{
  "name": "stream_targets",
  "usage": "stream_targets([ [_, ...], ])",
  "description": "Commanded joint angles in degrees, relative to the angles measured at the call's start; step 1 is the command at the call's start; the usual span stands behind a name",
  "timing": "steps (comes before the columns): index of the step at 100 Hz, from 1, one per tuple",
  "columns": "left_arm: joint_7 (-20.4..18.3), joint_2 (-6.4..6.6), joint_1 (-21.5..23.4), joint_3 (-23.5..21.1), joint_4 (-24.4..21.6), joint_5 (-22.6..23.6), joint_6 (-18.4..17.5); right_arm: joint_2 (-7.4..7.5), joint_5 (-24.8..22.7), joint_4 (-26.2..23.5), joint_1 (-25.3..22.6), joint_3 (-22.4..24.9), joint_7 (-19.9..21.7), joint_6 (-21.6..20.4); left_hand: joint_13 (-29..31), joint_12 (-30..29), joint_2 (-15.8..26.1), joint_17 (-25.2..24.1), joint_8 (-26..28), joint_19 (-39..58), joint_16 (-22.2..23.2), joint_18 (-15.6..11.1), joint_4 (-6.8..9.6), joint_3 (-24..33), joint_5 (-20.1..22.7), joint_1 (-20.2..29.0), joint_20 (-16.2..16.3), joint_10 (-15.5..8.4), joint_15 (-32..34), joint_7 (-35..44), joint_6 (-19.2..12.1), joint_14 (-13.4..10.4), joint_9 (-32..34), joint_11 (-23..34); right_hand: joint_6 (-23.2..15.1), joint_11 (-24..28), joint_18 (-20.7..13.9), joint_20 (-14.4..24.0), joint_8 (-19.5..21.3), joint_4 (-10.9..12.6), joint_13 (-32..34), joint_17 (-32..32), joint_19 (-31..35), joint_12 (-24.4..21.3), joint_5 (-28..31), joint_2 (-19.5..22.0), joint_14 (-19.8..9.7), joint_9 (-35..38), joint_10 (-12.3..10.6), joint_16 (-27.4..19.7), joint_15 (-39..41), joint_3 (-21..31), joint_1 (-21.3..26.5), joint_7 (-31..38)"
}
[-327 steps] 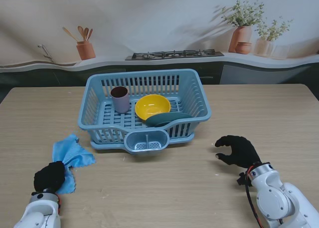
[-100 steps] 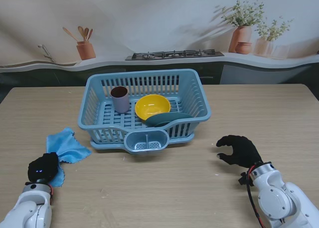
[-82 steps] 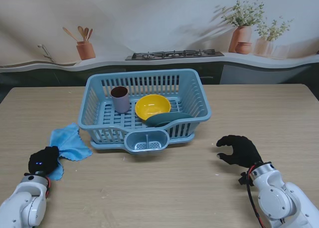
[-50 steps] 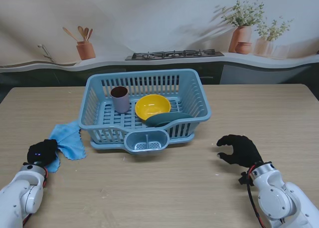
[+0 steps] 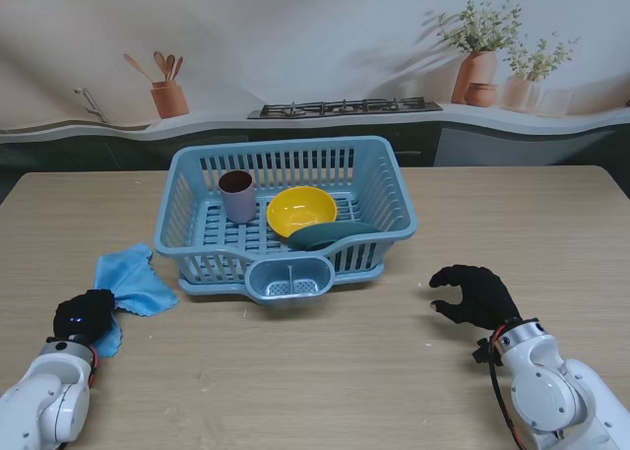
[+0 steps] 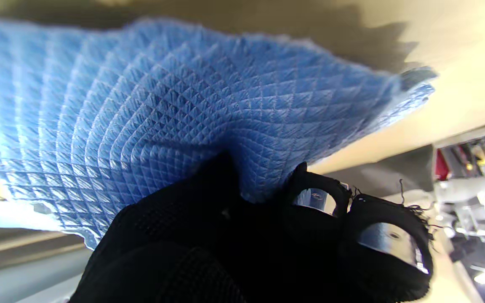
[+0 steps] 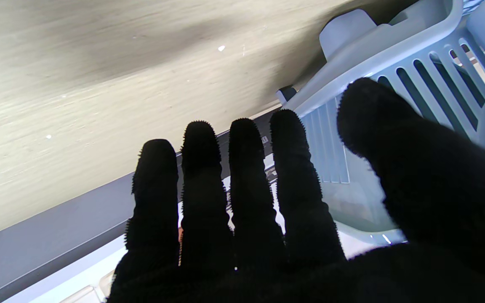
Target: Clear dishes and wipe the table
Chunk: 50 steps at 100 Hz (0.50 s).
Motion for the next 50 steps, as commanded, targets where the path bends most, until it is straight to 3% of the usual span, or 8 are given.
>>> stream_targets([
  [1,-2.79,-1.03,4.07,0.17,-0.33,0.30,1.09,0.00,-0.13,-0.31,-0.26,0.06,0.70,-0.35,0.71,1.06,-6.51,0.96,0.60,12.92,0.70,-2.81,0.06,2.49,3.71,5.60,0.22,3.49,1.32,3.34,-15.14,3.06,0.34,-0.27,0.50,-0.59,0.78,0.13,0.36,1.12,-1.08,-0.53,0.28,-0.54,-0.97,-0.13,-0.77,-0.94,-0.42,0.04,-0.15,-0.41,-0.71,-0.25],
  [28,-9.58,-1.73,13.23,-2.77,-10.99,2.49,5.54,0.04,-0.20,-0.39,-0.41,0.16,0.86,-0.46,0.37,1.23,-5.75,0.96,0.70,12.78,0.89,-2.44,0.46,1.18,3.50,6.39,0.31,3.83,0.79,2.71,-14.51,3.78,-0.06,-0.36,0.52,-0.57,0.69,0.16,0.39,1.11,-1.14,-0.60,0.25,-0.53,-0.96,-0.12,-0.91,-0.96,-0.44,0.03,-0.17,-0.40,-0.77,-0.25],
  [50,-13.93,-1.79,15.26,-2.79,-14.48,3.27,7.10,0.08,-0.29,-0.36,-0.28,0.08,1.05,-0.51,-0.03,1.16,-5.04,0.94,0.86,12.69,1.37,-2.19,0.91,-0.48,3.15,7.25,0.41,4.06,0.66,2.09,-14.00,3.88,-0.59,-0.41,0.56,-0.56,0.69,0.18,0.39,1.12,-1.09,-0.58,0.25,-0.53,-1.00,-0.19,-0.86,-0.95,-0.52,0.04,-0.15,-0.36,-0.68,-0.26],
])
